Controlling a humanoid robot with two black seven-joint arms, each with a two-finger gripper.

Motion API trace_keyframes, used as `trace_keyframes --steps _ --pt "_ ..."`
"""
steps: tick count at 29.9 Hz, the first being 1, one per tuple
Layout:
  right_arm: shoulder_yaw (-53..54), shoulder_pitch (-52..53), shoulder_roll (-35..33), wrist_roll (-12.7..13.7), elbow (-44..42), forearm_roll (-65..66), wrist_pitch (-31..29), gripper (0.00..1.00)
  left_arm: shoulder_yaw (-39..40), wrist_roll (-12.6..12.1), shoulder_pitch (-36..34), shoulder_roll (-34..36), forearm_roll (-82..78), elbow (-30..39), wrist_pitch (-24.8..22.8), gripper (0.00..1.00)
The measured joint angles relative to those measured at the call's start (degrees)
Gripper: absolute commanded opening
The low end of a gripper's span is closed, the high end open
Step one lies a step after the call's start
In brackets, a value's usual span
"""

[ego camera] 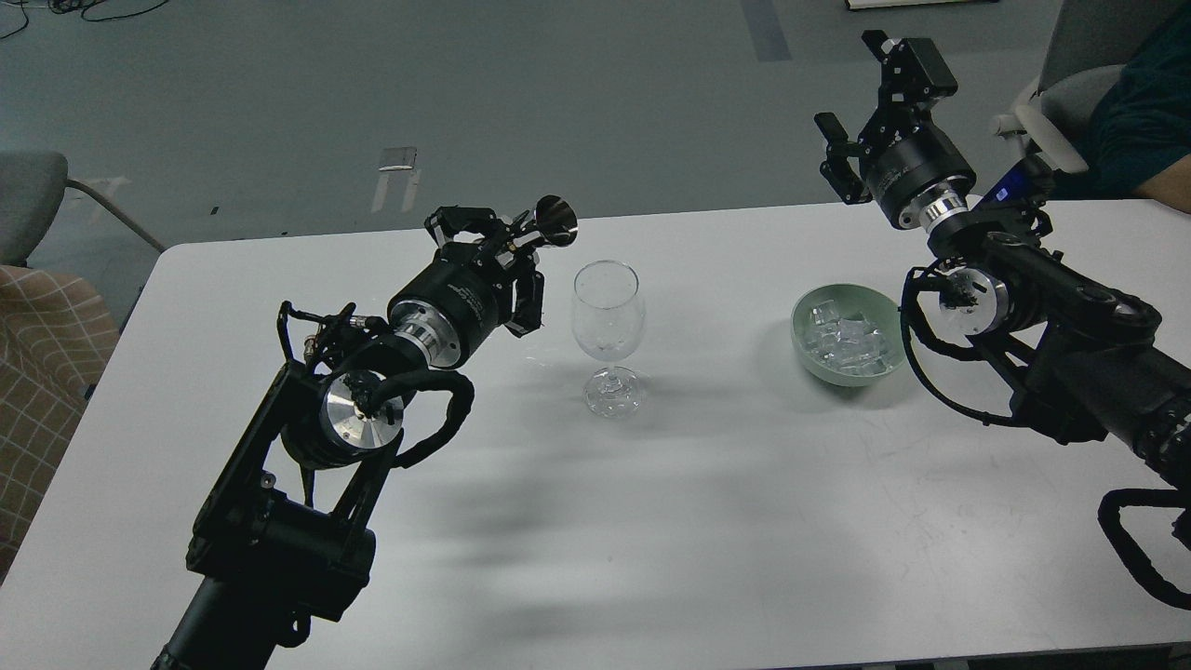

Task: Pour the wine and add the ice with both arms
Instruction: 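Tilt the jigger over the wine glass mouth with the left gripper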

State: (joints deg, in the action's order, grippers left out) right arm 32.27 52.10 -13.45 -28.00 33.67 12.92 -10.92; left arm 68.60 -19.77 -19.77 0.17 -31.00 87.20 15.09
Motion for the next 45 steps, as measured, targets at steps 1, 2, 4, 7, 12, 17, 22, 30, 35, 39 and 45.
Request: trace_keyframes --steps 1,2,4,7,12,17,22,30,35,39,45 --pt "0.00 0.00 -0.04 0.00 0.00 0.00 0.00 1.00 -0.02 0.00 0.00 0.00 -0.07 0.06 0.05 0.00" --pt "0.01 0.01 -0.06 0.00 0.00 0.00 0.00 1.00 -0.03 0.00 0.00 -0.01 -0.17 0.17 0.07 0.00" --pt "0.03 0.01 -0.13 0.00 0.00 0.00 0.00 1.00 -0.06 -0.08 0.00 -0.08 -0.32 0.36 0.11 0.00" --pt "0.08 0.02 -0.17 0.00 0.00 0.00 0.00 1.00 -0.70 -0.16 0.09 -0.12 -0.38 0.76 0.11 0.00" --pt "0.08 0.01 -0.21 0.00 -0.06 0.00 0.00 1.00 -1.33 -0.17 0.53 -0.15 -0.45 1.55 0.12 0.00" --pt "0.08 -0.06 -0.25 0.00 -0.11 0.00 0.03 1.00 -1.60 0.03 0.86 -0.17 -2.70 1.62 0.06 0.00" --pt "0.08 -0.07 -0.18 0.00 -0.17 0.00 0.03 1.00 -1.67 0.21 0.98 -0.17 -4.01 1.64 -0.05 0.00" --pt "0.08 0.01 -0.25 0.00 -0.19 0.00 0.03 1.00 -4.15 0.22 0.82 -0.18 -6.77 1.73 -0.06 0.00" --pt "0.08 0.01 -0.26 0.00 -0.18 0.00 0.03 1.00 -4.74 0.19 0.67 -0.17 -8.26 1.74 -0.06 0.00" --pt "0.08 0.02 -0.26 0.00 -0.18 0.00 0.01 1.00 -4.84 0.18 0.65 -0.17 -10.16 1.73 -0.06 0.00" --pt "0.08 0.01 -0.26 0.00 -0.20 0.00 0.01 1.00 -4.90 0.18 0.92 -0.17 -11.69 1.66 -0.06 0.00"
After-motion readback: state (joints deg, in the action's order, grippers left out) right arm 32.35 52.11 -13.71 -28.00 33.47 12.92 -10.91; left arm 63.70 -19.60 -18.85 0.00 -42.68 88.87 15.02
